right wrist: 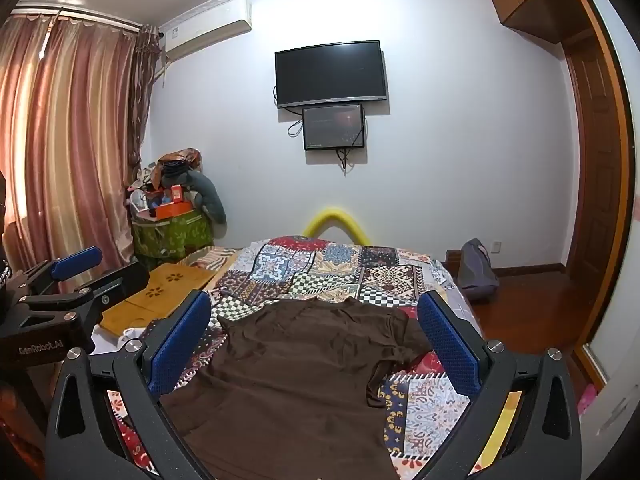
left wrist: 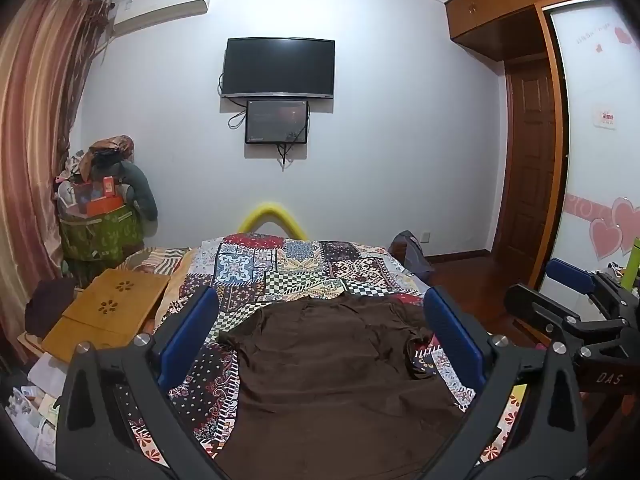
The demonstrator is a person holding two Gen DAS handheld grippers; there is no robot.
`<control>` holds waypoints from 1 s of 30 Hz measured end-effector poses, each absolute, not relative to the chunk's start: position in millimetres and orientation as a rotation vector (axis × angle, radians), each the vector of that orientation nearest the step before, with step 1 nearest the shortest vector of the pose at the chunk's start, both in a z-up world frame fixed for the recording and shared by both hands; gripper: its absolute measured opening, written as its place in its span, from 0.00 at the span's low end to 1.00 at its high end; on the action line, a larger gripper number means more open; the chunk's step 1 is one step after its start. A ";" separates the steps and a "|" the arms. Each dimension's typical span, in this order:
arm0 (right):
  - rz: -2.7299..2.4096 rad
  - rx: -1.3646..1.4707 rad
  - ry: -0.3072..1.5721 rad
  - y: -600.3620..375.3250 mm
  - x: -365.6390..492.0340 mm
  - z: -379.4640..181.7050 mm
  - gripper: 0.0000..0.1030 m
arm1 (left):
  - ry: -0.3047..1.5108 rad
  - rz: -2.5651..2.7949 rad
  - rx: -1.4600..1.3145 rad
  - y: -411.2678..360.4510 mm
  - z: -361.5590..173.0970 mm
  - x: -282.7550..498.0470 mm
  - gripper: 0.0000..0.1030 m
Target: Fold small clothes
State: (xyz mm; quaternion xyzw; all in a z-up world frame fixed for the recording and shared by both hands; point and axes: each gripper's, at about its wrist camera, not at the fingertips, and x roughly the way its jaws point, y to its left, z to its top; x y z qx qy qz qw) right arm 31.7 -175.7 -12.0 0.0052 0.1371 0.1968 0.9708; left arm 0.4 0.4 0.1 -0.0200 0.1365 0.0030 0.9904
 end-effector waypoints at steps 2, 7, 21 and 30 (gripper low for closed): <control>0.396 0.012 0.275 -176.2 31.7 -12.3 1.00 | 0.275 0.007 -0.042 1.0 0.0 1.4 1.00; 0.392 0.009 0.277 -175.6 32.7 -12.5 1.00 | 0.273 0.011 -0.041 -1.4 0.6 -0.1 1.00; 0.386 0.007 0.281 -176.2 33.6 -11.3 1.00 | 0.277 0.016 -0.047 3.1 -2.6 1.6 1.00; 0.385 0.008 0.282 -175.8 32.1 -11.5 1.00 | 0.269 0.021 -0.035 3.8 -4.8 1.7 1.00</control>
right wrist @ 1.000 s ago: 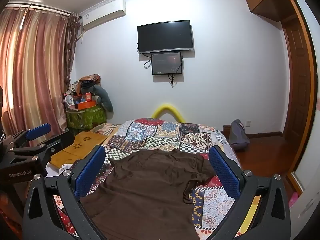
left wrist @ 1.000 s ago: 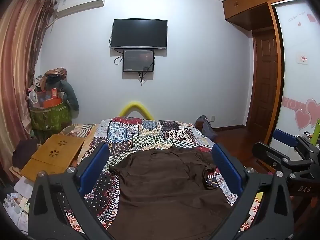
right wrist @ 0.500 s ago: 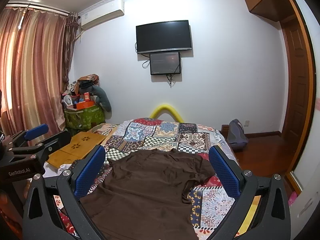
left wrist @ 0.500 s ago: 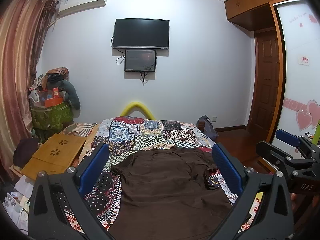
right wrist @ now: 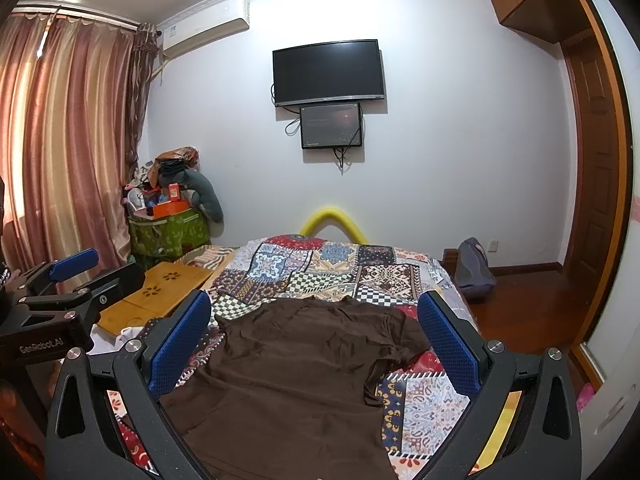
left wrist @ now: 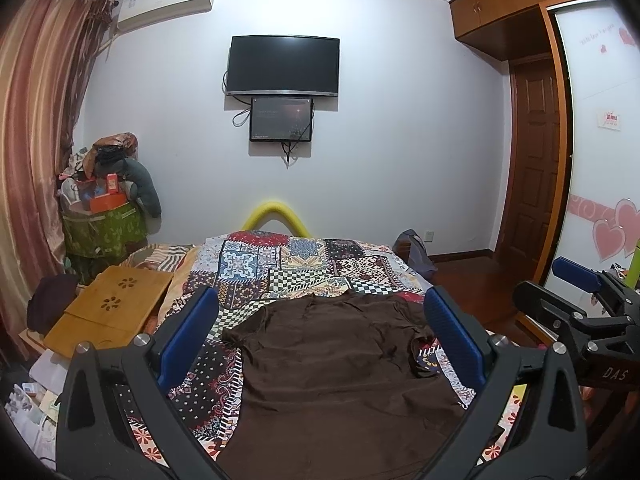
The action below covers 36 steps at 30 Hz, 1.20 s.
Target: Fold small clothes
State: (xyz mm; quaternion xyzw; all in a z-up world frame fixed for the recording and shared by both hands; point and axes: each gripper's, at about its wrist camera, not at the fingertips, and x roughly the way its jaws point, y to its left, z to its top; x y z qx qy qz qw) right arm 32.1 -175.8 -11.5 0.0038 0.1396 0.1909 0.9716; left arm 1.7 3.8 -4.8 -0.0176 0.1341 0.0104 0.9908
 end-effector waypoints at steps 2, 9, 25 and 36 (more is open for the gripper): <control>0.385 0.005 0.279 -175.5 31.9 -11.3 1.00 | 0.270 0.023 -0.027 3.0 -6.1 1.8 1.00; 0.389 0.006 0.282 -174.7 32.4 -11.5 1.00 | 0.277 0.024 0.011 2.3 -5.4 1.3 1.00; 0.430 -0.035 0.291 -146.7 84.0 -15.4 0.99 | 0.318 0.050 -0.009 31.3 -0.7 62.2 1.00; 0.442 -0.071 0.370 -129.2 175.1 -42.3 0.81 | 0.547 0.162 -0.107 116.9 -52.5 191.7 1.00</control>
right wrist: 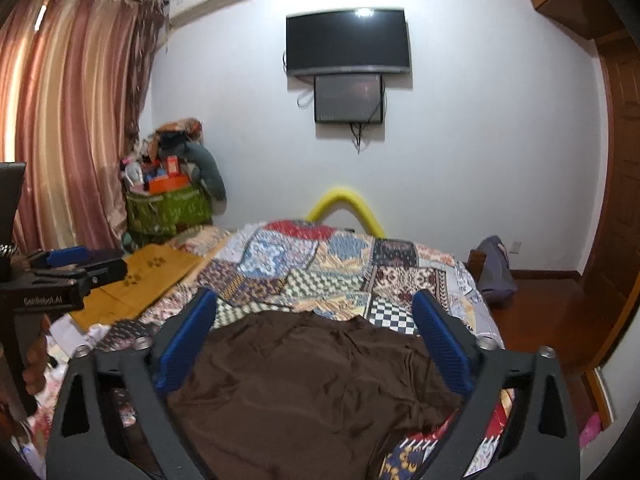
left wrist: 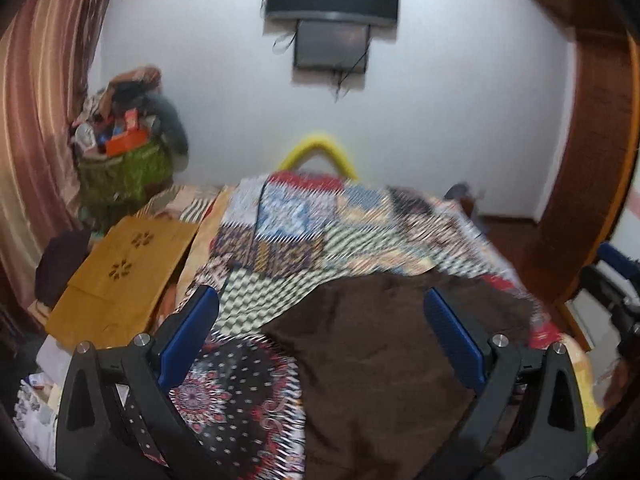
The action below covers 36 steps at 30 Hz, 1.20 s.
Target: Fold small clothes
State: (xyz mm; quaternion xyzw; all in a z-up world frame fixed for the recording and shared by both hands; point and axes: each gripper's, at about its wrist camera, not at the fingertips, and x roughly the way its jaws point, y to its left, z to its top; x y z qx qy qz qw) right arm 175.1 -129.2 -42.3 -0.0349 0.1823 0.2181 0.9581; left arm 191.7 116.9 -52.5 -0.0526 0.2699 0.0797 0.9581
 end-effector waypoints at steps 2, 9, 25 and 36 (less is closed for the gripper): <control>0.455 -0.080 0.420 -126.0 193.8 -53.1 0.66 | 0.603 0.172 -0.096 130.1 -69.5 215.4 1.00; 0.472 -0.121 0.562 -113.2 241.8 -99.9 0.52 | 0.836 0.176 -0.139 167.5 -154.1 264.6 0.85; 0.584 -0.222 0.900 -81.2 312.7 -196.1 0.59 | 1.104 -0.070 -0.595 209.7 -259.6 327.7 0.53; 0.638 -0.165 0.909 -92.8 312.4 -196.5 0.59 | 1.113 0.005 -0.743 244.0 -286.4 373.4 0.07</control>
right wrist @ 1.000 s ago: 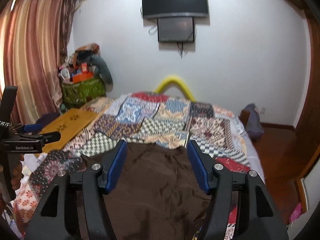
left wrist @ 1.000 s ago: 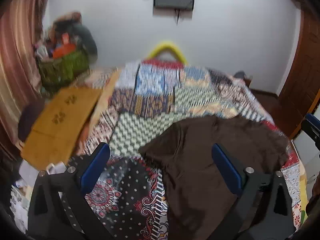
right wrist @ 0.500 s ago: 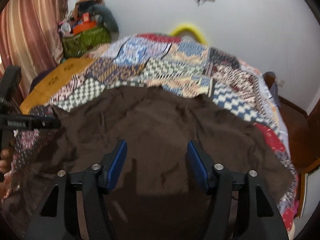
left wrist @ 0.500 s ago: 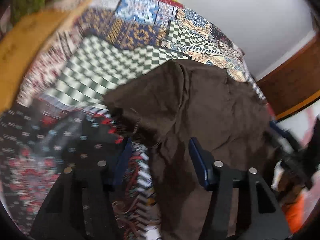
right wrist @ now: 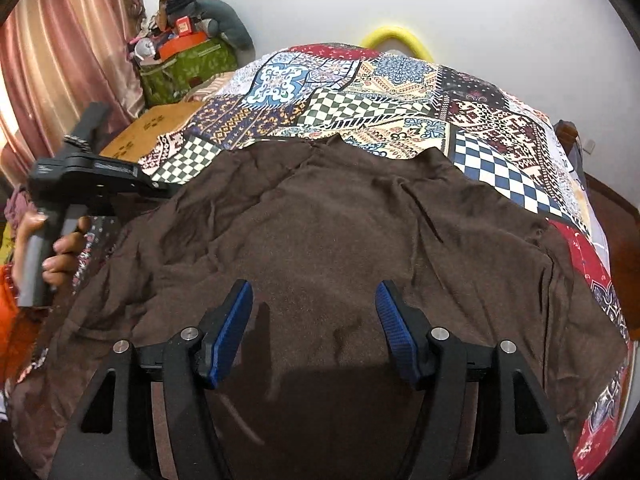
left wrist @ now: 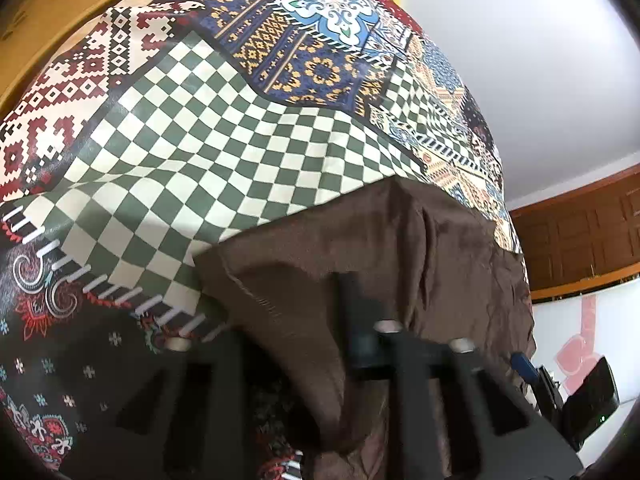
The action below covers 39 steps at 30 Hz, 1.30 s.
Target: Fold small clothes
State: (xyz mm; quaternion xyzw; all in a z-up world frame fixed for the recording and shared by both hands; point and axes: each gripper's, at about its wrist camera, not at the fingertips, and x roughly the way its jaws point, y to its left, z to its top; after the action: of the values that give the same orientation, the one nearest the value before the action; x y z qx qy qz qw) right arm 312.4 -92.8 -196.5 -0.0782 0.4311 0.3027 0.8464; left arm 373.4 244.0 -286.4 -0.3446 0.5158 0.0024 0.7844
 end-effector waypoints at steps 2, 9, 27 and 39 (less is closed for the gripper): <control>0.640 -0.161 0.900 -95.0 311.0 -193.9 0.59 | 1.098 0.009 -0.718 241.9 -281.3 374.1 0.06; 0.620 -0.171 0.862 -104.0 304.3 -182.8 0.59 | 0.955 0.012 -0.420 197.4 -209.5 367.3 0.02; 0.546 -0.134 0.806 -157.6 280.1 -147.2 0.59 | 1.085 -0.183 0.021 29.6 -211.5 367.2 0.04; 0.588 -0.095 0.834 -144.2 280.6 -148.6 0.64 | 0.901 -0.092 0.042 69.8 -152.7 323.1 0.65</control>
State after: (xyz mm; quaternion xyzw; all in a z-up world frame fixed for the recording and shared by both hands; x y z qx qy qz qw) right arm 280.6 -144.2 -148.6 -0.0453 0.3992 0.2814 0.8715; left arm 323.1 69.8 -152.7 0.0204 0.4353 -0.0445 0.8990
